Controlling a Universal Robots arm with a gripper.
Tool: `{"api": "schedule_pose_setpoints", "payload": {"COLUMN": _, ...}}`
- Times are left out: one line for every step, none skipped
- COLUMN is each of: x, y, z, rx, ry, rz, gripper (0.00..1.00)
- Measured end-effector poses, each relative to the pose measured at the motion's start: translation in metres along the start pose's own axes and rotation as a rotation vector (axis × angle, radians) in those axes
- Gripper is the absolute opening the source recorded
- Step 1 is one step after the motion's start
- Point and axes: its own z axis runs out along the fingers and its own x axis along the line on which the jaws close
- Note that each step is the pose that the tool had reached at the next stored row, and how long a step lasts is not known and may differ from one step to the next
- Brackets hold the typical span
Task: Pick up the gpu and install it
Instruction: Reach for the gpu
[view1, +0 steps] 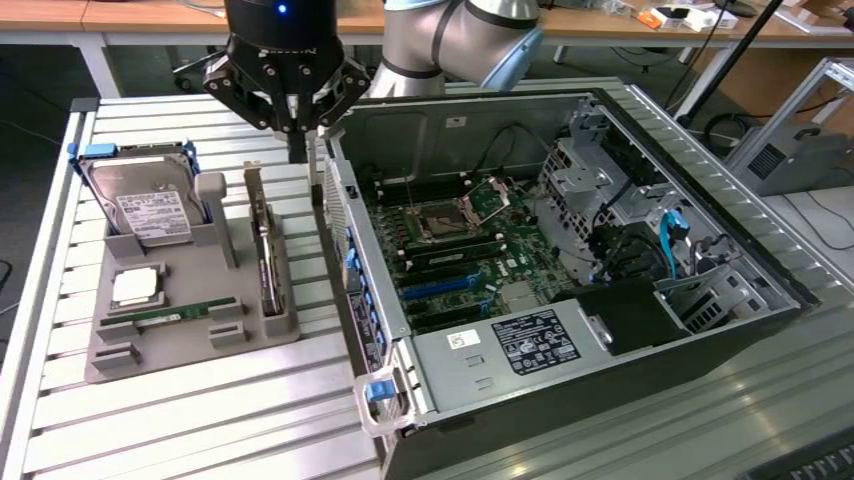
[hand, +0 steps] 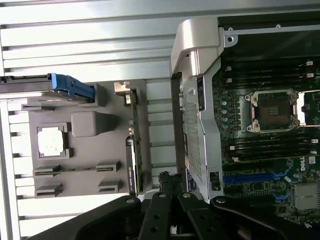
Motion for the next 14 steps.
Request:
{"api": "schedule_pose_setpoints", "payload": {"x": 0.001, "y": 0.0000, "z": -0.0001, "rx": 0.0001, "ry": 0.0001, "rz": 0.000, "gripper": 0.11}}
{"api": "schedule_pose_setpoints", "payload": {"x": 0.002, "y": -0.0002, "z": 0.0000, "rx": 0.0000, "ry": 0.0000, "rz": 0.000, "gripper": 0.11}}
{"api": "schedule_pose_setpoints", "payload": {"x": 0.004, "y": -0.0003, "z": -0.0001, "rx": 0.0000, "ry": 0.0000, "rz": 0.000, "gripper": 0.11}}
{"api": "schedule_pose_setpoints", "payload": {"x": 0.007, "y": -0.0002, "z": 0.0000, "rx": 0.0001, "ry": 0.0001, "rz": 0.000, "gripper": 0.11}}
{"api": "schedule_pose_setpoints", "payload": {"x": 0.010, "y": 0.0000, "z": 0.0001, "rx": 0.0000, "ry": 0.0000, "rz": 0.000, "gripper": 0.11}}
{"api": "schedule_pose_setpoints", "payload": {"x": 0.012, "y": 0.0003, "z": 0.0001, "rx": 0.0000, "ry": 0.0001, "rz": 0.000, "gripper": 0.11}}
{"api": "schedule_pose_setpoints", "payload": {"x": 0.015, "y": 0.0006, "z": 0.0002, "rx": 0.0000, "ry": 0.0000, "rz": 0.000, "gripper": 0.11}}
{"api": "schedule_pose_setpoints", "payload": {"x": 0.018, "y": 0.0009, "z": 0.0004, "rx": 0.0000, "ry": 0.0000, "rz": 0.000, "gripper": 0.11}}
{"api": "schedule_pose_setpoints", "payload": {"x": 0.021, "y": 0.0012, "z": 0.0004, "rx": 0.0001, "ry": 0.0001, "rz": 0.000, "gripper": 0.11}}
{"api": "schedule_pose_setpoints", "payload": {"x": 0.026, "y": 0.0017, "z": 0.0008, "rx": 0.0000, "ry": 0.0000, "rz": 0.000, "gripper": 0.11}}
{"api": "schedule_pose_setpoints", "payload": {"x": 0.030, "y": 0.0021, "z": 0.0010, "rx": 0.0000, "ry": 0.0000, "rz": 0.000, "gripper": 0.11}}
{"api": "schedule_pose_setpoints", "payload": {"x": 0.031, "y": 0.0021, "z": 0.0010, "rx": 0.0000, "ry": 0.0000, "rz": 0.000, "gripper": 0.11}}
{"api": "schedule_pose_setpoints", "payload": {"x": 0.031, "y": 0.0021, "z": 0.0010, "rx": 0.0000, "ry": 0.0001, "rz": 0.000, "gripper": 0.11}}
{"api": "schedule_pose_setpoints", "payload": {"x": 0.031, "y": 0.0021, "z": 0.0010, "rx": 0.0000, "ry": 0.0001, "rz": 0.000, "gripper": 0.11}}
